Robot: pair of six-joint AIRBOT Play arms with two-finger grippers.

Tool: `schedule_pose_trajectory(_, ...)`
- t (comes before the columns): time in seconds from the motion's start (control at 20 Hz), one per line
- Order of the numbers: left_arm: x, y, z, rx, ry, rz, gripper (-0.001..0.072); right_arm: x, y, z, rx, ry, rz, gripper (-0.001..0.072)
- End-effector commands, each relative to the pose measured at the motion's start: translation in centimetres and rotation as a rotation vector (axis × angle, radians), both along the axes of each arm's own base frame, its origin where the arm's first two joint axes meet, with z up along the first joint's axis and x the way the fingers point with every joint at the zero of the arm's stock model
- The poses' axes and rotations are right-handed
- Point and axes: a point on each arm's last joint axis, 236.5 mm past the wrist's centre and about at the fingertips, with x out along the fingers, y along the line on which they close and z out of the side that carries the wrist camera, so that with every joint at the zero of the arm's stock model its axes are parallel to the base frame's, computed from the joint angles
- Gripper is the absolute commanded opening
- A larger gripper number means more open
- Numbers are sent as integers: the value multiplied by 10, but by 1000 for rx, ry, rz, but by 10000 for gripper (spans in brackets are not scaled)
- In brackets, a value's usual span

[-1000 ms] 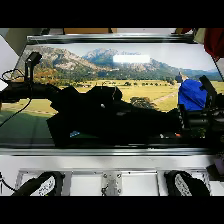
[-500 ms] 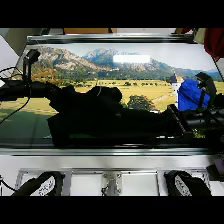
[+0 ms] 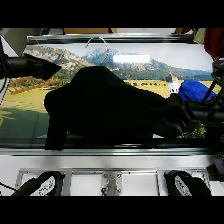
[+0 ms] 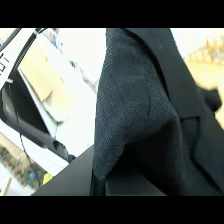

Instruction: Fold the clothes and pants, and hang the long-sleeved shirts on hangers.

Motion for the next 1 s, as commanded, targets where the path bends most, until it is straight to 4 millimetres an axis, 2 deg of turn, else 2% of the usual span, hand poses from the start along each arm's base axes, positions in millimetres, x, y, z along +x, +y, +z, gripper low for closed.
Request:
schedule_pose_trajectory(0.0,0,-3,44,-47,-70,27,600,14,-3,11,40,-39,-66,6)
schedule_pose_trajectory(0.15,-2,-3,60,-83,-75,55,599,35,-9,14,34,-53,-167,6)
schedule_pose_trajectory(0.25,-3,-3,65,-104,-67,69,597,49,-15,26,18,-110,-238,6)
schedule_pose_trajectory(0.3,-3,-4,64,-113,-57,74,562,56,-21,34,16,-134,-276,6)
schedule_pose_trajectory(0.35,-5,-4,63,-112,-48,71,247,65,-30,45,14,-161,-330,6)
schedule_pose_trajectory(0.4,-6,-5,61,-108,-42,64,24,74,-42,54,9,-179,-386,6)
schedule_pose_trajectory(0.5,-7,-5,61,-109,-38,63,16,95,-74,66,-38,-187,-529,6)
schedule_pose_trajectory(0.65,-9,-6,58,-106,-25,55,17,117,-132,68,-183,-178,-752,6)
schedule_pose_trajectory(0.8,-12,-12,56,-117,-1,49,16,128,-196,77,-302,-179,-987,6)
schedule_pose_trajectory(0.95,-18,-38,56,-111,-5,-13,16,129,-266,97,-341,-170,-1248,6)
